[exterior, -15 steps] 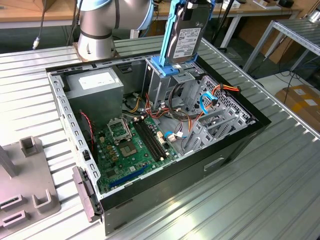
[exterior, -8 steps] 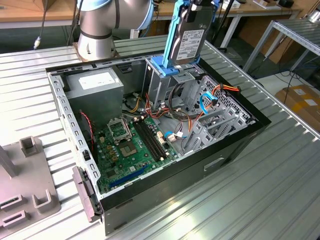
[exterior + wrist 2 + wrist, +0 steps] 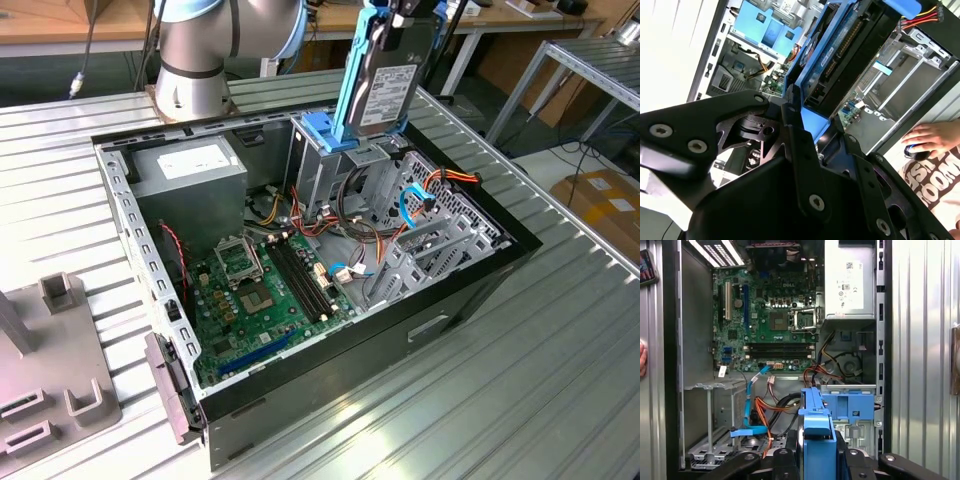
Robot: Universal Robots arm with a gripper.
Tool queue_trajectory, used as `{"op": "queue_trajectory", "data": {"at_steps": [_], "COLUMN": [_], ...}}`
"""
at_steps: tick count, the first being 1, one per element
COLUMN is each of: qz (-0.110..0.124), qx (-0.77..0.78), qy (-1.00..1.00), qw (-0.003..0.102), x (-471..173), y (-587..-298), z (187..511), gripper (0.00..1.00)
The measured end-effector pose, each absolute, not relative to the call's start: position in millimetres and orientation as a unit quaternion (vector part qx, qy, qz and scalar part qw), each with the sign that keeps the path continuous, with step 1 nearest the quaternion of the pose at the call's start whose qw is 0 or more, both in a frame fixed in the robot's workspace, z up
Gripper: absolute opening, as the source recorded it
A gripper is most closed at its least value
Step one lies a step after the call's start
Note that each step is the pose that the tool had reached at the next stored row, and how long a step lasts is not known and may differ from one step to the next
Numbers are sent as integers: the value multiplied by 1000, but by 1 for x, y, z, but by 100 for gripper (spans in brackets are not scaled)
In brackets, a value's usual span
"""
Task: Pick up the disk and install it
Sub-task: 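Pick up the disk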
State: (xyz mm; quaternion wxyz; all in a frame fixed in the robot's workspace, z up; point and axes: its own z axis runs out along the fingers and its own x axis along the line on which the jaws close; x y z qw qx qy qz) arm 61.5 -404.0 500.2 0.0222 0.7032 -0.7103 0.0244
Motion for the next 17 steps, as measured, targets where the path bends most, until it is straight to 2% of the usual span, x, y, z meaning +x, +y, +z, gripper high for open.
{"op": "queue_trajectory", "data": {"at_steps": [17], "qz": [24], "qx": [703], "qy": [-710], "qw": [22], "x": [63], "y": [-410], "z": [501], "gripper": [37]}}
